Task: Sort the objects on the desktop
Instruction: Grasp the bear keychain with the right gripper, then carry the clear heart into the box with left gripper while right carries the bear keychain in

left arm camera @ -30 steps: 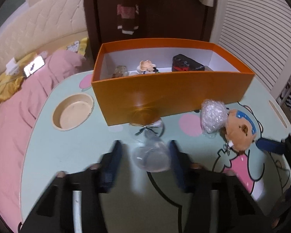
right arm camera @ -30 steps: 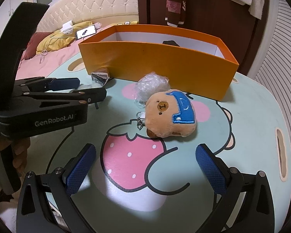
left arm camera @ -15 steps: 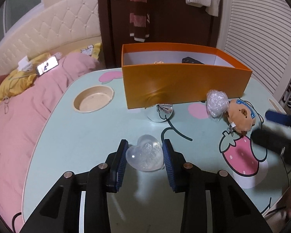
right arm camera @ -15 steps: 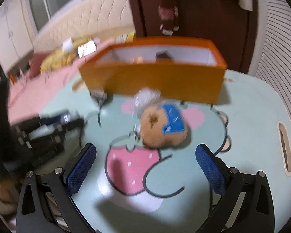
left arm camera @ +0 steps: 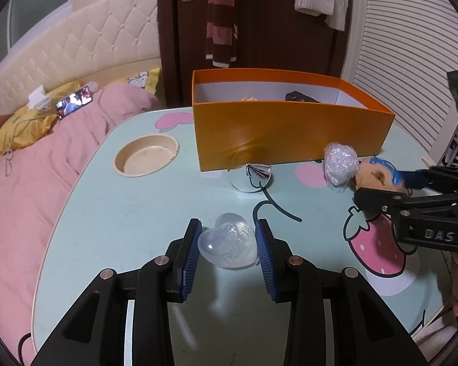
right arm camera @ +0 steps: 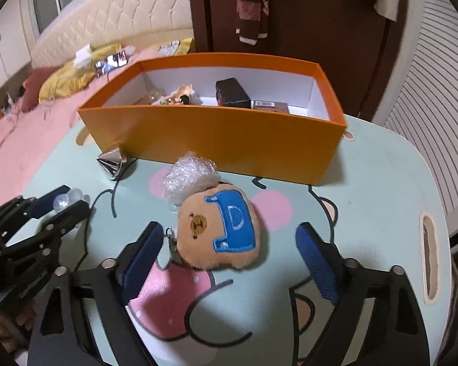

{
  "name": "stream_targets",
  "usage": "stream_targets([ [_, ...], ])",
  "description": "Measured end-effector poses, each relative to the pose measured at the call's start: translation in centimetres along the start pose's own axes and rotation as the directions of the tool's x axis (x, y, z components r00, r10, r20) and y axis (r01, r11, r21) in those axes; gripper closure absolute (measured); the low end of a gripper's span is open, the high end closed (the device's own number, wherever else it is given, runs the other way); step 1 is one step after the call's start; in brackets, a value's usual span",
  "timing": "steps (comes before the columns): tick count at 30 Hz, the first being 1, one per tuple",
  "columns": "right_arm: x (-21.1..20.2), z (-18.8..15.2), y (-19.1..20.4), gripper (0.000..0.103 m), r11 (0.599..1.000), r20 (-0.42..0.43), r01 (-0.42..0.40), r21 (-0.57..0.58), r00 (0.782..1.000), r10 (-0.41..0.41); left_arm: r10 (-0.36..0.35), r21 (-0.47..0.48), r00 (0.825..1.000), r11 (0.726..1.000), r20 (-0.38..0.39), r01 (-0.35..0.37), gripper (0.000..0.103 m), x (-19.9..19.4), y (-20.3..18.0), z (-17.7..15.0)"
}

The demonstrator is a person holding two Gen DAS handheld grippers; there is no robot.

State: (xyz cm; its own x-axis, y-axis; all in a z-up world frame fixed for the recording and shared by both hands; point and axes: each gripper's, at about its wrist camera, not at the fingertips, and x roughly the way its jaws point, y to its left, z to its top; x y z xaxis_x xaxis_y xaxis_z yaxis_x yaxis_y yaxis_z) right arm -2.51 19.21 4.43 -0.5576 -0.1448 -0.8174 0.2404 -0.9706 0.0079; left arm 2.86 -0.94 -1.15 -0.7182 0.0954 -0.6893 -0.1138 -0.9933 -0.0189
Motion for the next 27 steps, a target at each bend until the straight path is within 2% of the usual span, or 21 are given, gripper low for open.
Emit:
stream_targets([
  [1, 0.0, -0.1, 0.1, 0.051, 1.0, -0.001, -0.002, -0.005, 1.0, 0.002, 0.001, 0.001, 1.0, 1.0, 0.0, -0.001, 0.069, 0.0, 0.0, 0.0],
  [2, -0.1, -0.3, 0.2, 0.055, 1.0, 0.001, -0.007, -0.009, 1.0, 0.007, 0.002, 0.003, 1.0, 1.0, 0.0, -0.002, 0.069, 0.0, -0.1, 0.0],
  [12, -3.0, -1.7, 0.8, 0.056, 0.999, 0.088, -0.044, -0.019, 0.995, 0.046, -0.01, -0.026, 1.0, 1.0, 0.015, 0.01, 0.069, -1.3, 0.4, 0.3],
  [19, -5.2, -1.2, 2.0, 0.057, 0.995, 0.168, -0.069, -0.076, 0.982, 0.081, -0.034, -0.057, 0.998, 0.998, 0.05, 0.037, 0.069, -3.4, 0.9, 1.8],
  [27, -5.8, 0.2, 2.6, 0.056, 0.993, 0.201, -0.063, -0.104, 0.976, 0.083, -0.054, -0.034, 0.997, 0.998, 0.06, 0.057, 0.069, -3.6, 0.2, 3.9],
])
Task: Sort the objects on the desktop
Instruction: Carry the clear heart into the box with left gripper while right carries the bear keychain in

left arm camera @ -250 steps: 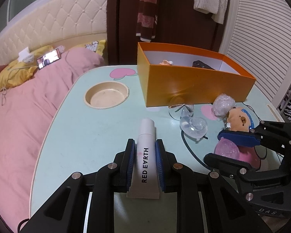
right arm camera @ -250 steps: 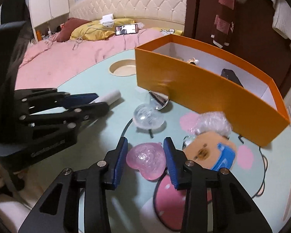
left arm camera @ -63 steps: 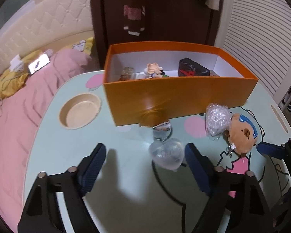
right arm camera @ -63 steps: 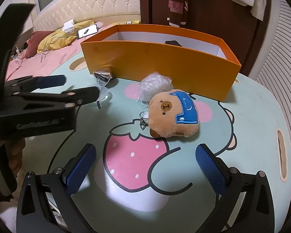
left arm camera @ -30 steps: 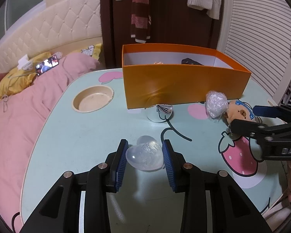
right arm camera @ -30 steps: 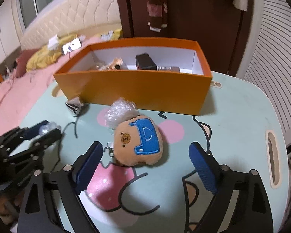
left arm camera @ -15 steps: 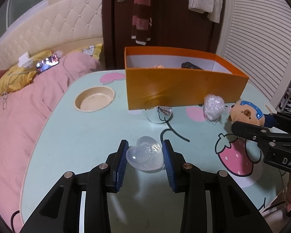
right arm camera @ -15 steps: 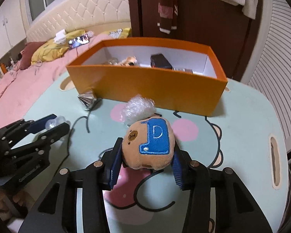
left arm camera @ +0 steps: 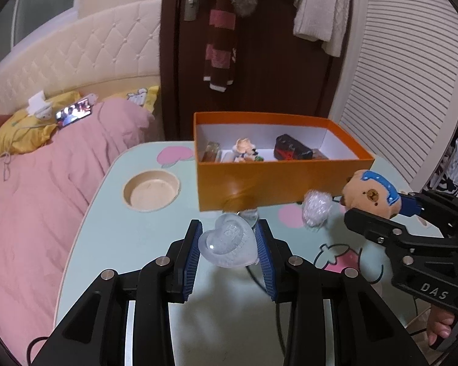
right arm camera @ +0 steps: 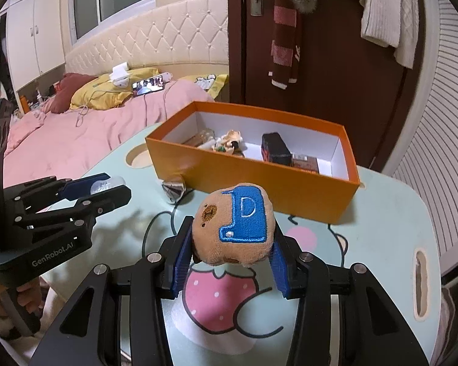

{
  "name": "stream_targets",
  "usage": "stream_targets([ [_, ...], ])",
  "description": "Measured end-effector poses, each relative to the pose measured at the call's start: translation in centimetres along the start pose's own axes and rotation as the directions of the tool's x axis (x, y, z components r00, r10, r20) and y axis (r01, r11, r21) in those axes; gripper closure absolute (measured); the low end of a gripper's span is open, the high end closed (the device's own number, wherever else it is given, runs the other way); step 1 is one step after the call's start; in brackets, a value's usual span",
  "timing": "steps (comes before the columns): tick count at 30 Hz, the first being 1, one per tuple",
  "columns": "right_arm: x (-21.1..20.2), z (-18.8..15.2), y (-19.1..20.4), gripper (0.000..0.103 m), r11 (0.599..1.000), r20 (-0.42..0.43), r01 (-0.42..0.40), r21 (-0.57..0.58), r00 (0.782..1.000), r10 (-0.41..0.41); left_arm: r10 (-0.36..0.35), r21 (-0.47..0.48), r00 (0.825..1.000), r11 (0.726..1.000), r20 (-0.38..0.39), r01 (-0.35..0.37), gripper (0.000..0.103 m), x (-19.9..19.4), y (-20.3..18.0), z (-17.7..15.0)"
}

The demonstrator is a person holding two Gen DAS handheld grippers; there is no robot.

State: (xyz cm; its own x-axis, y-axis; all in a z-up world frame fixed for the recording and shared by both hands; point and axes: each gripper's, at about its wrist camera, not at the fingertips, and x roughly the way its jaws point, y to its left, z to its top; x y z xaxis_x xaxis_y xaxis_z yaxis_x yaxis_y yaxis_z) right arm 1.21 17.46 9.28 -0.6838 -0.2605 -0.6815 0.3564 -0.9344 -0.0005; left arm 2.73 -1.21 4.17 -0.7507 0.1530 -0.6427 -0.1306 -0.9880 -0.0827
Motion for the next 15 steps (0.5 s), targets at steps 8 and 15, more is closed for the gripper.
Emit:
stream_targets([
  [8, 1.0, 1.5, -1.3, 0.056, 1.0, 0.013, 0.007, 0.022, 1.0, -0.008, -0.034, 0.016, 0.999, 0.999, -0.002, 0.034, 0.069, 1.3, -0.7, 2.6],
  [15, 1.9, 3.5, -2.5, 0.056, 0.999, 0.036, 0.014, 0.044, 0.999, -0.016, -0.057, 0.046, 0.998, 0.997, 0.033, 0.055, 0.069, 2.3, -1.4, 5.9],
])
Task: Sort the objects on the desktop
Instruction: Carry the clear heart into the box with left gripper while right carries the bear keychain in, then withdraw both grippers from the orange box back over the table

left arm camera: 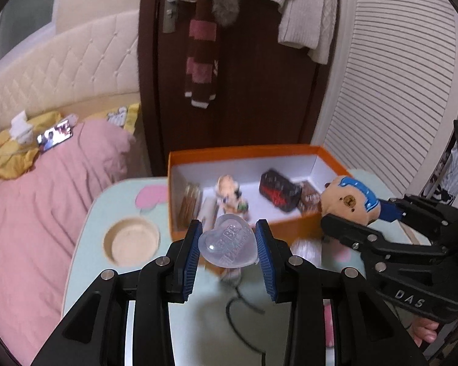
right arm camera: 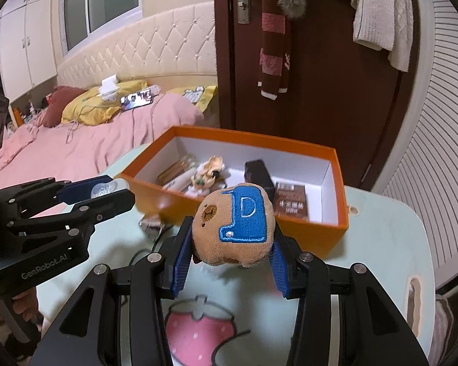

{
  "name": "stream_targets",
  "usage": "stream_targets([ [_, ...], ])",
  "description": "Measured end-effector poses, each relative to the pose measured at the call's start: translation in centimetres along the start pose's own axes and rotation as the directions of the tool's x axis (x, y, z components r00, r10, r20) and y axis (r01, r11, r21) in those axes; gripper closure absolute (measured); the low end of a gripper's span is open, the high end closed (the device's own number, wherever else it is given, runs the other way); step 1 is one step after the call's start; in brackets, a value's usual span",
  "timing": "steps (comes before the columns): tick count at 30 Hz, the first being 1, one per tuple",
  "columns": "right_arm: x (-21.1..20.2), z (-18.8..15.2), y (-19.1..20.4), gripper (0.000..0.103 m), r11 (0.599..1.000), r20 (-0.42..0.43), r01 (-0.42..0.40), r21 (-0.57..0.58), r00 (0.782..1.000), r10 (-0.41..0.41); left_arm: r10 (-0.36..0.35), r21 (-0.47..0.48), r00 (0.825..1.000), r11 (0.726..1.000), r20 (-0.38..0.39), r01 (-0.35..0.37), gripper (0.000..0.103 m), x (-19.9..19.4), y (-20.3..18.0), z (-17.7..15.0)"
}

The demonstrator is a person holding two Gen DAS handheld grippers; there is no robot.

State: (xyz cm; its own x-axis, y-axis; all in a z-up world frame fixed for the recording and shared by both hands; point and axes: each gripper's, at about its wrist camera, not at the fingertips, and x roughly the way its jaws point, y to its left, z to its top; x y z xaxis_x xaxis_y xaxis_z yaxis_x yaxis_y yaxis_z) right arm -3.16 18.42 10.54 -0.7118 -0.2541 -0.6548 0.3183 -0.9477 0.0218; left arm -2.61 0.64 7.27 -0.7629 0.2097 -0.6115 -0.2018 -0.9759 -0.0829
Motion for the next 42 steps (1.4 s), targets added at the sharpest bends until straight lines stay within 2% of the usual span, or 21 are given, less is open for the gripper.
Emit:
stream_targets([
  [7, 1.4, 2.4, -1.1, 0.056, 1.0, 0.029, 0.007, 0.022, 1.0, -0.007, -0.008, 0.027, 1.0, 1.0, 0.02, 0.008, 0.069, 2.3, -0.2, 3.3],
  [13, 3.3, 3.9, -2.0, 0.056, 0.999, 0.025, 0.019, 0.034, 0.999, -0.02, -0.015, 0.044, 1.0, 0.999, 0.001, 0.015, 0.069, 5.0, 0.1, 5.0],
  [26, 7.3, 4.2, -3.5, 0.056, 0.997, -0.036, 0.014, 0.071, 0.999, -0.012, -0.021, 0.029, 0.997, 0.999, -0.069, 0.023, 0.068, 9.0, 0.3, 5.2],
  [27, 7.5, 4.2, -3.6, 0.055, 0.997, -0.036, 0.017, 0.072, 0.999, -0.014, -0.011, 0.031, 0.997, 0.999, -0.078, 0.013, 0.067, 9.2, 0.4, 5.1],
  [28, 7.7, 4.2, -3.6, 0.053, 0.997, -0.036, 0.027, 0.071, 0.999, -0.025, 0.011, 0.03, 0.997, 1.0, -0.083, -0.009, 0.06, 9.4, 0.6, 5.0],
  [29, 7.9, 4.1, -3.6, 0.047, 0.996, -0.042, 0.049, 0.072, 0.998, -0.046, 0.034, 0.024, 0.996, 0.999, -0.078, -0.032, 0.05, 9.5, 0.8, 4.9],
  [32, 8.3, 4.0, -3.9, 0.033, 0.99, -0.061, 0.111, 0.088, 0.992, -0.106, 0.044, -0.01, 0.997, 0.999, -0.055, -0.045, 0.034, 9.1, 1.7, 4.6],
  [35, 7.8, 3.8, -4.2, 0.026, 0.99, -0.03, 0.1, 0.103, 0.995, -0.097, 0.025, -0.036, 0.999, 0.999, -0.045, -0.026, 0.034, 8.6, 2.4, 4.3],
  [42, 7.1, 4.0, -3.8, 0.025, 0.992, -0.017, 0.089, 0.093, 0.996, -0.088, 0.044, -0.02, 0.998, 0.999, -0.036, -0.045, 0.034, 7.4, 2.1, 4.1],
])
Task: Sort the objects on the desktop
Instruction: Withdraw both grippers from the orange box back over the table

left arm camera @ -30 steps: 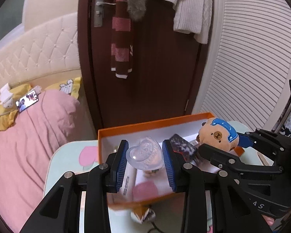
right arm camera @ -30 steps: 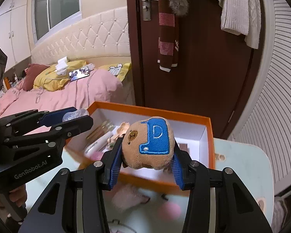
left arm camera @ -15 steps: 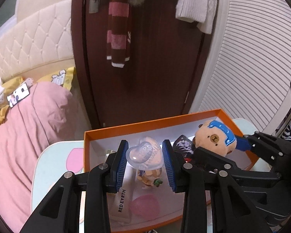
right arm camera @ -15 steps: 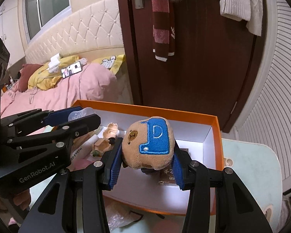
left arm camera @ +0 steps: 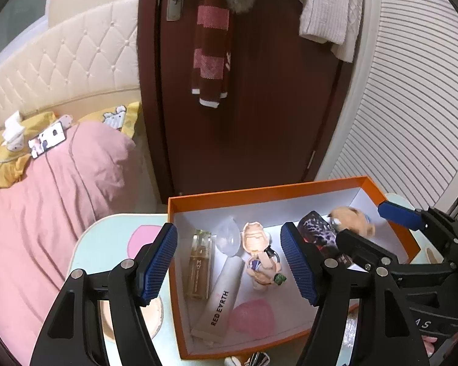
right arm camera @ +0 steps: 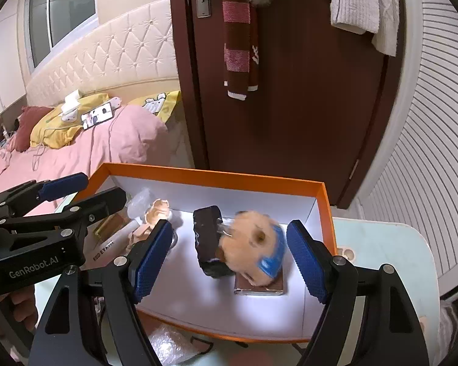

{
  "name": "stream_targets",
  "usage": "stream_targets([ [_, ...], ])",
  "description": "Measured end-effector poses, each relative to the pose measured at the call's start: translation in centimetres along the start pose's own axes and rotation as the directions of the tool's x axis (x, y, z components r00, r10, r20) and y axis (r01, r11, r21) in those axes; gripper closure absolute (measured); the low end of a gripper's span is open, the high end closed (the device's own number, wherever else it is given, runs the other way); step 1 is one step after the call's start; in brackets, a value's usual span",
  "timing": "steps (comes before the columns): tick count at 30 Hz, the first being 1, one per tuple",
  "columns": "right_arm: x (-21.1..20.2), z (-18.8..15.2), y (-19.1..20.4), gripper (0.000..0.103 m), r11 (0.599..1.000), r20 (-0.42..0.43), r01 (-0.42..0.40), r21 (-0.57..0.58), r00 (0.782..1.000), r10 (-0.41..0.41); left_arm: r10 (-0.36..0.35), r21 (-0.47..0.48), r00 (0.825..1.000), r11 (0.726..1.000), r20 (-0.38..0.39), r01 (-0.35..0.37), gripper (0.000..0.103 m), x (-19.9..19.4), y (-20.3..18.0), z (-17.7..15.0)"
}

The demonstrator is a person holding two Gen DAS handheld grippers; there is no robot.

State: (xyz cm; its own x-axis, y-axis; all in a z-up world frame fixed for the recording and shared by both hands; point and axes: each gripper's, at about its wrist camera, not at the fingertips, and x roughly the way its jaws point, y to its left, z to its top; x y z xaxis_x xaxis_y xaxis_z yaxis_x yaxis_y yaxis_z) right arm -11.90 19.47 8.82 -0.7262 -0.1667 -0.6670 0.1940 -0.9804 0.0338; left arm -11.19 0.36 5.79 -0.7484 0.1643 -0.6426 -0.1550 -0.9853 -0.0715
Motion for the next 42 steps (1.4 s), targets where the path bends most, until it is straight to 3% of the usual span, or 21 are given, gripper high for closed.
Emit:
stream_targets([
  [6, -1.5, 0.1, 0.4, 0.025, 1.0, 0.021, 0.0, 0.003, 1.0, 0.0, -0.007, -0.006, 0.999, 1.0, 0.032, 0.007, 0.033, -2.8, 0.1, -0.6],
  [9, -2.8, -0.1, 0.8, 0.025, 1.0, 0.039, 0.004, -0.001, 0.999, -0.004, -0.01, -0.007, 0.999, 1.0, 0.044, 0.01, 0.029, -4.4, 0.2, -1.4],
  [14, -5.2, -1.7, 1.6, 0.025, 1.0, 0.051, -0.011, -0.013, 0.999, 0.011, -0.001, -0.017, 1.0, 1.0, 0.017, 0.002, 0.024, -6.6, 0.2, -4.7],
  [24, -6.7, -8.5, 3.1, 0.025, 1.0, -0.064, 0.004, -0.031, 0.998, -0.006, -0.004, -0.102, 0.984, 0.995, -0.176, -0.014, 0.02, -4.7, 0.4, -11.4],
  [31, -5.2, -11.2, 3.2, 0.025, 0.998, -0.174, 0.054, -0.016, 0.983, -0.056, 0.087, -0.03, 0.978, 0.995, -0.191, -0.095, 0.005, -3.8, -0.5, -12.3],
  [33, -4.9, -11.5, 3.0, 0.021, 0.997, -0.182, 0.08, -0.001, 0.98, -0.079, 0.118, -0.019, 0.973, 0.992, -0.198, -0.124, 0.003, -3.5, -0.5, -12.5],
  [37, -4.3, -11.6, 2.0, 0.0, 0.992, -0.195, 0.118, 0.05, 0.975, -0.107, 0.126, -0.029, 0.972, 0.99, -0.196, -0.134, 0.001, -3.5, -0.2, -12.7],
  [42, -4.4, -11.3, 2.0, 0.0, 0.991, -0.187, 0.125, 0.054, 0.976, -0.113, 0.128, -0.031, 0.972, 0.99, -0.195, -0.136, 0.001, -3.8, -0.2, -12.8],
])
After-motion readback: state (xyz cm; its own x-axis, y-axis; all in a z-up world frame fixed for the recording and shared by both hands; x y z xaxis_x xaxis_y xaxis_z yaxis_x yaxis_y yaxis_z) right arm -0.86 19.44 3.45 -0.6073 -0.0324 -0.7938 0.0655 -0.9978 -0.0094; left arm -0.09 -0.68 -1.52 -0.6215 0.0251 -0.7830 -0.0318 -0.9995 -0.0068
